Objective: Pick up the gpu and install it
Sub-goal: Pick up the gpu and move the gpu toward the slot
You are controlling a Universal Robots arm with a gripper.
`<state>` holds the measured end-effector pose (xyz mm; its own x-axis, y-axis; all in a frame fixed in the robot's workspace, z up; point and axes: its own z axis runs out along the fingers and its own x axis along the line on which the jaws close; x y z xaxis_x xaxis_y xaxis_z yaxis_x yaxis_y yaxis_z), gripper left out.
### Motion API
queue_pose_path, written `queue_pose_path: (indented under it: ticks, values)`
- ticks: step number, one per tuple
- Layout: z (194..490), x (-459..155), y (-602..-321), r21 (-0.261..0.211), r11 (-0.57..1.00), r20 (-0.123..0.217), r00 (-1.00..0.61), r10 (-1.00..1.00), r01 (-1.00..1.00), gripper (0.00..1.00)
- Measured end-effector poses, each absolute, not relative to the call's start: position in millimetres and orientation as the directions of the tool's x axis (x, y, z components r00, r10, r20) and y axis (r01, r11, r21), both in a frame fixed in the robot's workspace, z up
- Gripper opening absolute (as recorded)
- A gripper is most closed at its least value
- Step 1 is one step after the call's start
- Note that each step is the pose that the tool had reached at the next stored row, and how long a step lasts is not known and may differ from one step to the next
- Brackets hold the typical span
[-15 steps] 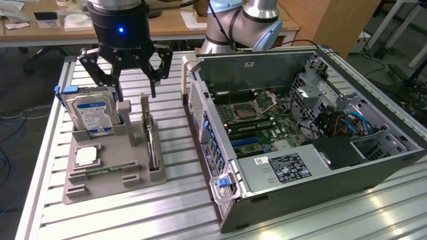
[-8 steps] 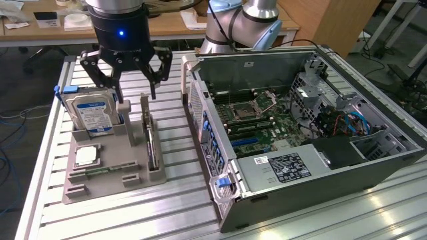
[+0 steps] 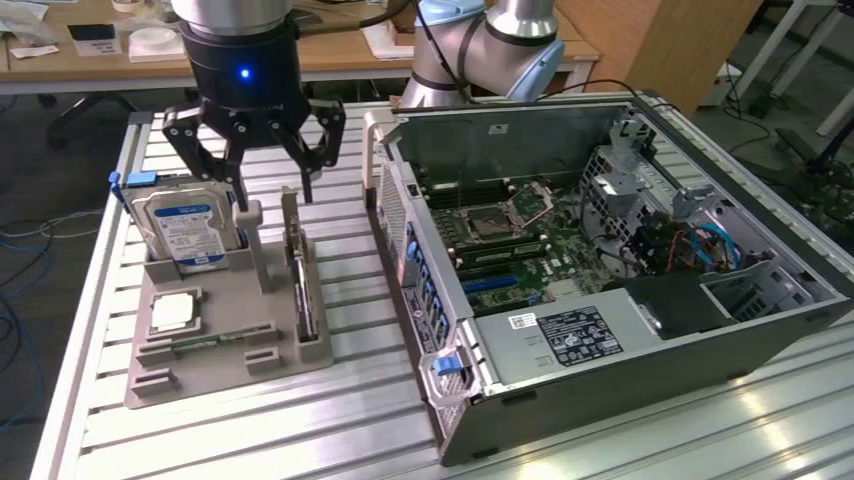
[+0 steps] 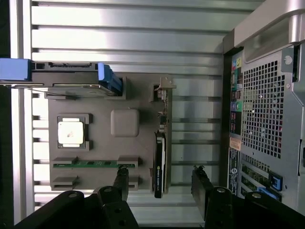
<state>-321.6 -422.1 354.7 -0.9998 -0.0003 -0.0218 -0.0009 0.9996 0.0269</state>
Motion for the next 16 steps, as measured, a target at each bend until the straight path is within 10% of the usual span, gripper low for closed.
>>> queue_pose_path:
  ticks: [16]
  values:
    - [345.4,-321.6,-422.1,0.022,1.0,-0.022,-1.0,0.0,-0.001,0.65]
